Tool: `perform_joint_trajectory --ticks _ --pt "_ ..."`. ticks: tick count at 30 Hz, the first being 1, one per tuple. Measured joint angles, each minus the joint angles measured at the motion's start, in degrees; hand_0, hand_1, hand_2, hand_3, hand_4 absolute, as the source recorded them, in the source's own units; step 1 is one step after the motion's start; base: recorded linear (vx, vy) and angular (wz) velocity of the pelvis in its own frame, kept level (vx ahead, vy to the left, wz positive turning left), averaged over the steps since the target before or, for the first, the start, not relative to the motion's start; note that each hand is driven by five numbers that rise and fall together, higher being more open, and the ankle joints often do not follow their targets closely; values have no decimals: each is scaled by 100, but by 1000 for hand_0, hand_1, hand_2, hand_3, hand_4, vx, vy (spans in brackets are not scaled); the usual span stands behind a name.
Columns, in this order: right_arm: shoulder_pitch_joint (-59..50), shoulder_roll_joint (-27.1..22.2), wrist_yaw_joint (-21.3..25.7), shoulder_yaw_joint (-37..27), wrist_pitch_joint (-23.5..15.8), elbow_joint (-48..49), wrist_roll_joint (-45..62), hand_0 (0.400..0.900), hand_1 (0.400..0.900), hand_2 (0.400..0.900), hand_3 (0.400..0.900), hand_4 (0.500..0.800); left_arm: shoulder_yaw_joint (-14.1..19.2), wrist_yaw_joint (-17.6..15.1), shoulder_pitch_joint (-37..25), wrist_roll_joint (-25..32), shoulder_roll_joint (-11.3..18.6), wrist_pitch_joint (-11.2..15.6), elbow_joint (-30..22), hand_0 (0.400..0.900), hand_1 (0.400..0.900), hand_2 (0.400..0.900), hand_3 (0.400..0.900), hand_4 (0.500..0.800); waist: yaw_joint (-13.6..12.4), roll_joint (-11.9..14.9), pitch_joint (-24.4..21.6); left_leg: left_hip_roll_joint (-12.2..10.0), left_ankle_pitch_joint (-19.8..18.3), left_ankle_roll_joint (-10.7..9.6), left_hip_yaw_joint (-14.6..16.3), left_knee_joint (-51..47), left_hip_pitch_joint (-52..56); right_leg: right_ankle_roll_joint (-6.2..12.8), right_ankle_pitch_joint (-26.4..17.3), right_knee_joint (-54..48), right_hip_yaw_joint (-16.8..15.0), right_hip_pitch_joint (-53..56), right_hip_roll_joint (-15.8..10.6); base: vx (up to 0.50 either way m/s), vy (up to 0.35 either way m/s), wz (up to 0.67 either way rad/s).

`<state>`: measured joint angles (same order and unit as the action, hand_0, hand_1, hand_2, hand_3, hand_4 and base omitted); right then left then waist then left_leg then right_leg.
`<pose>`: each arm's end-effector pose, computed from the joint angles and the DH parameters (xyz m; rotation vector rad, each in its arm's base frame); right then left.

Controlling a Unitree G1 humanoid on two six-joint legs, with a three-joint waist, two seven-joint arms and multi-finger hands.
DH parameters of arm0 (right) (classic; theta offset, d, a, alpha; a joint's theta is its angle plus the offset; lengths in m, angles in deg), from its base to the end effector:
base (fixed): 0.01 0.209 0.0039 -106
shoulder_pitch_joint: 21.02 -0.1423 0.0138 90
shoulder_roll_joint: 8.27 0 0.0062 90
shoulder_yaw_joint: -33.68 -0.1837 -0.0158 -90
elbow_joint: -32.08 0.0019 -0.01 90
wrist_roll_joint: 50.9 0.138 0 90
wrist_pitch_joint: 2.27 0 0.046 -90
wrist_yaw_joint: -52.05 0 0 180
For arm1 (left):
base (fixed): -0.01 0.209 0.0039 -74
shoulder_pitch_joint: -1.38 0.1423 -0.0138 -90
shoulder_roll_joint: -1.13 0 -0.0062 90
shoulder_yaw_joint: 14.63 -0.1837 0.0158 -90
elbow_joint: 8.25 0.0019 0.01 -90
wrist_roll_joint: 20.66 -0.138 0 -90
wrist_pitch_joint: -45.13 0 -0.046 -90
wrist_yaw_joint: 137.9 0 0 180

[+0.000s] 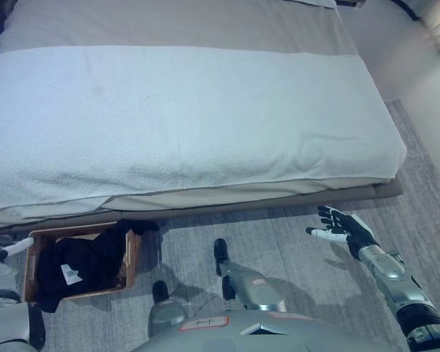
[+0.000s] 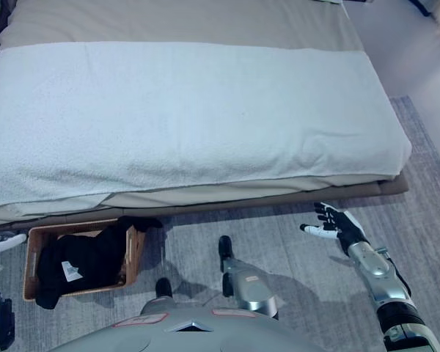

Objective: Put the clothes on the bed into the basket.

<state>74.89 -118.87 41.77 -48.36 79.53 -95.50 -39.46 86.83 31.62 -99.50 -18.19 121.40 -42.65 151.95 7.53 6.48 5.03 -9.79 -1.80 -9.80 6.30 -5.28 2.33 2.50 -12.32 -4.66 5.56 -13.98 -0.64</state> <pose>0.1305 -0.3124 -0.0263 -0.4160 0.6623 0.0552 0.1304 0.4106 0.0202 0.5884 0.7894 0.8183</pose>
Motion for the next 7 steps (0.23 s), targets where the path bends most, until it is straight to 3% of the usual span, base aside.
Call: perform_joint_trajectory --ticks 2,7 --pt "30 2 3 -45 0 -10 -1 900 900 900 900 800 -163 -20 45 199 -230 66 -826 900 900 900 900 800 -8 -26 17 0 1 0 -57 0 -24 1 0 -3 34 3 -10 7 -10 9" --pt "-30 48 34 -142 -9 -93 -13 900 900 900 900 800 -698 -4 117 556 -812 396 -2076 900 900 900 900 800 7 -100 67 -2 2 2 -116 0 -7 1 0 -25 82 56 -20 8 -4 4"
